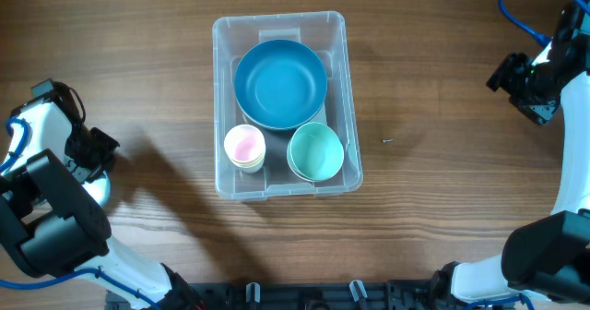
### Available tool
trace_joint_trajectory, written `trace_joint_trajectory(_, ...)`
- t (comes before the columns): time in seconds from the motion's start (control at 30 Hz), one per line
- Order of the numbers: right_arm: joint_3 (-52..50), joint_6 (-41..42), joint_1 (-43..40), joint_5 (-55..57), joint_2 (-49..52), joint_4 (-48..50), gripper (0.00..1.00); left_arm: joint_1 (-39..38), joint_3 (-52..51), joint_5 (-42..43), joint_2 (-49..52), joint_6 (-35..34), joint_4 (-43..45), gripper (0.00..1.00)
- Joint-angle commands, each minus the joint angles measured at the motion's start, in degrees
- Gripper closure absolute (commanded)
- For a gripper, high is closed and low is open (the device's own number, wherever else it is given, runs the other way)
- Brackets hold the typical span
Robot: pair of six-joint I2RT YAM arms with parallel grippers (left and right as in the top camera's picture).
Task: Pack container
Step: 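Move the left gripper to the light blue bowl and grasp it, then lower the light blue bowl onto the green bowl and release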
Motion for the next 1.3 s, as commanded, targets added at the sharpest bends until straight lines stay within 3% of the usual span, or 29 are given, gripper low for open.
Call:
trace_joint_trajectory(0.0, 0.6, -0.6, 0.3, -0.7, -0.6, -0.1, 0.28, 0.3, -0.4, 0.1, 0.5, -0.2, 0.1, 0.96)
trace_joint_trajectory(0.2, 0.6, -0.6, 0.3, -0.7, -0.6, -0.1, 0.28, -1.5, 3.6, 6.6, -2.3, -0.1, -3.4, 0.96)
trace_joint_trajectory(0.27, 0.6, -0.6, 0.3, -0.7, -0.6, -0.1, 0.28, -7.3, 9.7, 7.2, -8.9, 0.7, -8.0, 0.96)
trace_joint_trajectory(0.37, 0.6, -0.6, 0.3, -0.7, -0.6, -0.1, 0.28, -20.5, 21.6, 8.3, -16.2, 4.1, -13.9, 0.96)
trace_joint_trajectory(0.47, 0.6, -0.6, 0.3, -0.7, -0.6, -0.1, 0.28, -42.2, 34.9, 8.0, -17.0, 8.0, -19.1, 0.96)
trace_joint_trajectory(0.57, 0.6, -0.6, 0.3, -0.7, -0.6, -0.1, 0.28, -59.1, 36.0, 6.3, -16.2, 8.5, -18.0, 0.96)
trace_joint_trajectory(0.7, 0.6, -0.6, 0.3, -0.7, -0.6, -0.1, 0.28, -73.5, 36.0, 6.0, -10.6, 11.3, -18.2, 0.96)
trace_joint_trajectory(0.9, 0.6, -0.5, 0.3, -0.7, -0.6, -0.1, 0.28, -75.8, 36.0, 8.9, -3.5, 11.1, -19.3, 0.96)
trace_joint_trajectory(1.27, 0.6, -0.6, 0.3, -0.7, -0.6, -0.1, 0.28, -76.9, 36.0, 9.7, -3.5, 10.9, -19.9, 0.96)
